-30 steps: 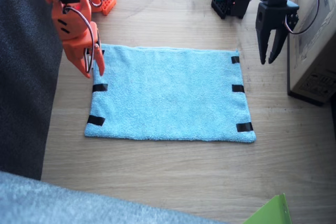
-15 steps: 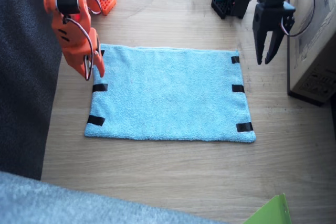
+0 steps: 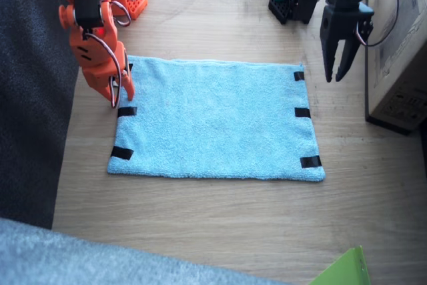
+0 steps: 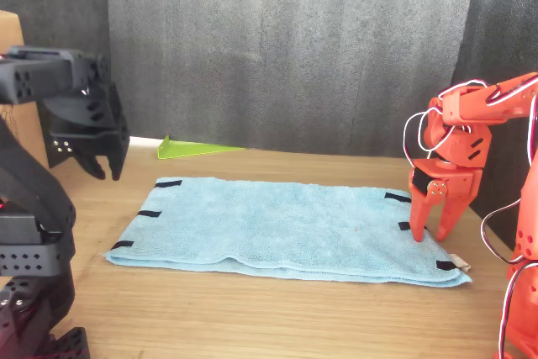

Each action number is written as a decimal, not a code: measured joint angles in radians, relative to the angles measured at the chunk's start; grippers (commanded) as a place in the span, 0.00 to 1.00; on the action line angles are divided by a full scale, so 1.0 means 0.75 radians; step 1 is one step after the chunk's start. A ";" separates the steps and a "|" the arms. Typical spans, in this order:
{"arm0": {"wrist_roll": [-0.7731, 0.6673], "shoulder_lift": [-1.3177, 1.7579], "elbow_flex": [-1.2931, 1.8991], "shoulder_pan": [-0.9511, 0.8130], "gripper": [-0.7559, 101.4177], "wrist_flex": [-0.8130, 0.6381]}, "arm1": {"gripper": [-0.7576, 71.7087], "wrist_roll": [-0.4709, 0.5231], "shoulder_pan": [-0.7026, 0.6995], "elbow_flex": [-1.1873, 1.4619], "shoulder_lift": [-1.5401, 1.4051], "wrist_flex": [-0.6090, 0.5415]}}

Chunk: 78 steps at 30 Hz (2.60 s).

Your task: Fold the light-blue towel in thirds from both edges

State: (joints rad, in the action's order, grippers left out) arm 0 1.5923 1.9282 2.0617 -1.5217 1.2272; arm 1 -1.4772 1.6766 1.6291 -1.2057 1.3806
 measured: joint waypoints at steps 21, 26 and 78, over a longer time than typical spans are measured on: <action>-0.025 -0.505 -0.155 0.162 0.18 -0.041 | 0.27 0.008 -0.006 -0.004 0.012 -0.002; -0.025 -0.571 -0.200 0.164 0.18 -0.006 | 0.27 0.008 -0.004 -0.004 0.012 -0.002; -0.047 -0.908 -0.515 0.180 0.01 0.243 | 0.01 0.029 0.045 -0.014 0.039 0.012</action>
State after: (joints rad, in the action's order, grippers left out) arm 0 1.5570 1.2471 1.6751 -1.3867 1.4097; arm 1 -1.4557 1.7104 1.6183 -1.1766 1.3898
